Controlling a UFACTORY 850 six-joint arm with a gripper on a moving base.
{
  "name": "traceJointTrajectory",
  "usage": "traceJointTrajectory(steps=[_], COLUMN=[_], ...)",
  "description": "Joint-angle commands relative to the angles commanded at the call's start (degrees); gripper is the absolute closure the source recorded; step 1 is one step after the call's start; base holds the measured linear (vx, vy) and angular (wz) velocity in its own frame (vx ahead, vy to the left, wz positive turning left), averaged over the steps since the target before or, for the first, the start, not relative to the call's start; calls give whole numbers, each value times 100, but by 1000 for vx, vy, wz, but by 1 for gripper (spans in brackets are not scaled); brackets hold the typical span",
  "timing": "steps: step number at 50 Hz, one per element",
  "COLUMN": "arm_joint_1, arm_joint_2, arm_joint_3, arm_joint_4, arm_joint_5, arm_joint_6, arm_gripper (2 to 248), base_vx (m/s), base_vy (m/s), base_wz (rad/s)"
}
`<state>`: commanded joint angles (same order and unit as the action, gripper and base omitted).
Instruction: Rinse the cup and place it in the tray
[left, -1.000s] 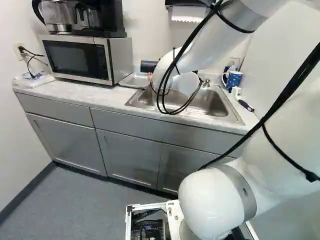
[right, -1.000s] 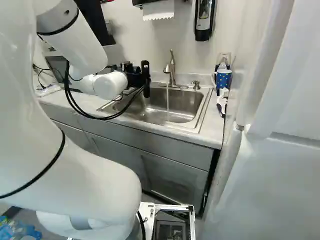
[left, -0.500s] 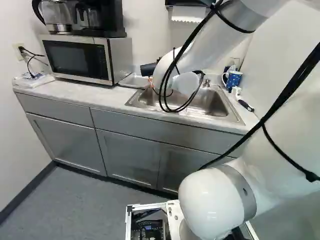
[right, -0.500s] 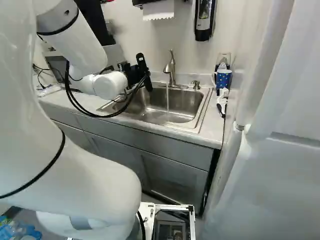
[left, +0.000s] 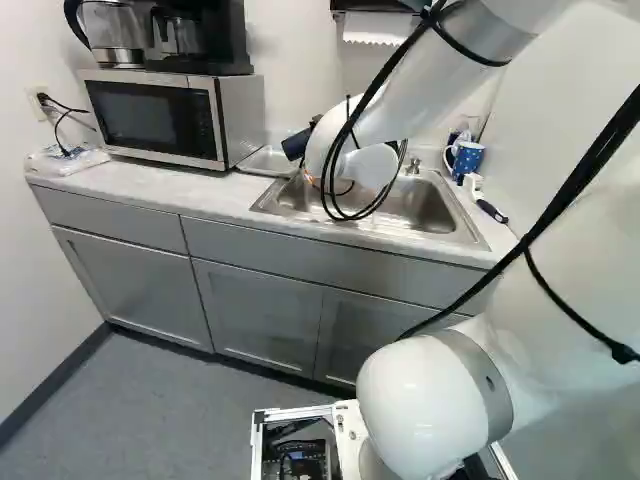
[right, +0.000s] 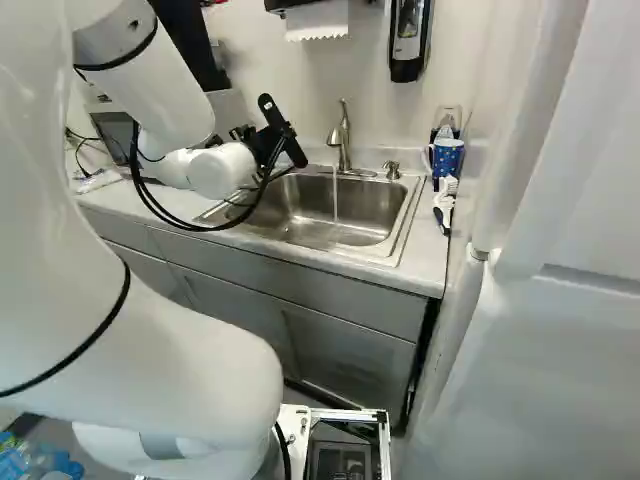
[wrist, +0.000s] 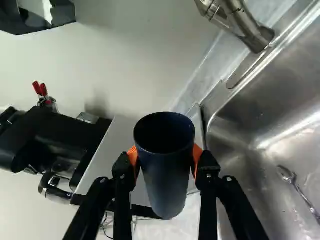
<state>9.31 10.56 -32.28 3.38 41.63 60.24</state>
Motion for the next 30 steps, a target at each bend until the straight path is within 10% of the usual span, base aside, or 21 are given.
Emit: traceJointTrajectory(steps=[30], arm_joint_1=[0], arm_joint_2=[0], arm_joint_3=[0], arm_joint_4=[0], arm_joint_5=[0], arm_joint_6=[-1806], arm_gripper=[128], base_vx=[0], base_vy=[0], base_wz=[0])
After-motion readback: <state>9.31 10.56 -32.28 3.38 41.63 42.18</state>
